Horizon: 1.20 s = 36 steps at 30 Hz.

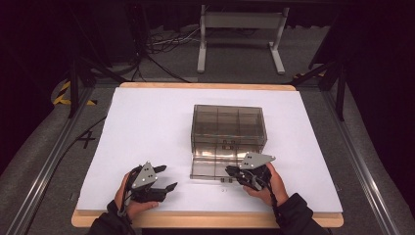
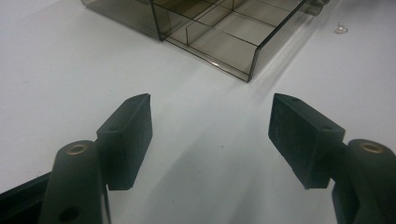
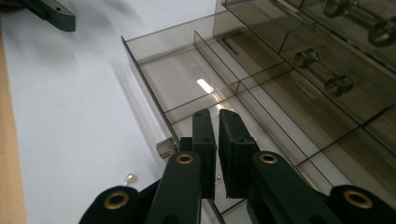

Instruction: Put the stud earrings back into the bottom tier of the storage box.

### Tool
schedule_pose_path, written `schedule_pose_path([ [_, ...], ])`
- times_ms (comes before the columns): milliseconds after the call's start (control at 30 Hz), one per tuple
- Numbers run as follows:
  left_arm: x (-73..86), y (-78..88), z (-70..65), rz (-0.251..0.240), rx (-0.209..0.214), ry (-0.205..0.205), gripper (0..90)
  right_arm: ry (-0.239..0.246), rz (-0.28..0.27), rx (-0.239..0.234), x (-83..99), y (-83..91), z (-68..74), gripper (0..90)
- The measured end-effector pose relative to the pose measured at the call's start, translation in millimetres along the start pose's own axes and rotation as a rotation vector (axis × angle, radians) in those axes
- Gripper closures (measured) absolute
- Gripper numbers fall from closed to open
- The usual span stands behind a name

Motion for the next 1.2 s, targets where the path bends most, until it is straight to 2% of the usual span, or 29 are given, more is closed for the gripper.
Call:
schedule_pose_path([
  [300,0.0,0.0,-0.2,-0.001,0.001,0.001,30.9,0.036,-0.051,-0.037,-6.9,21.3,13.1,86.7],
  [533,-0.1,0.0,0.3,0.000,0.001,0.000,30.8,0.060,-0.048,-0.076,-2.5,29.1,28.0,87.3],
  [733,-0.2,0.2,0.1,-0.003,0.001,0.002,30.7,0.077,-0.030,-0.103,3.9,24.9,39.2,87.2],
  [933,-0.1,0.2,0.2,-0.003,0.003,0.002,30.5,0.100,0.007,-0.132,12.9,13.0,52.1,86.8],
  [1033,-0.3,0.4,0.3,-0.006,0.003,0.002,30.3,0.104,0.030,-0.120,18.0,6.4,51.9,86.8],
  [1200,-0.3,0.5,0.6,-0.008,0.003,0.003,29.8,0.085,0.039,-0.114,21.9,0.9,48.1,85.9],
])
Point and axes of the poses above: each handheld gripper's, and its own axes: y roughly backward along the jaws, x roughly out of its underside, z roughly to its left, the point moved 7 cm from there along -y, roughly forward along the jaws, and after that the axes turned 13 degrees about x, right-handed, at the moved point
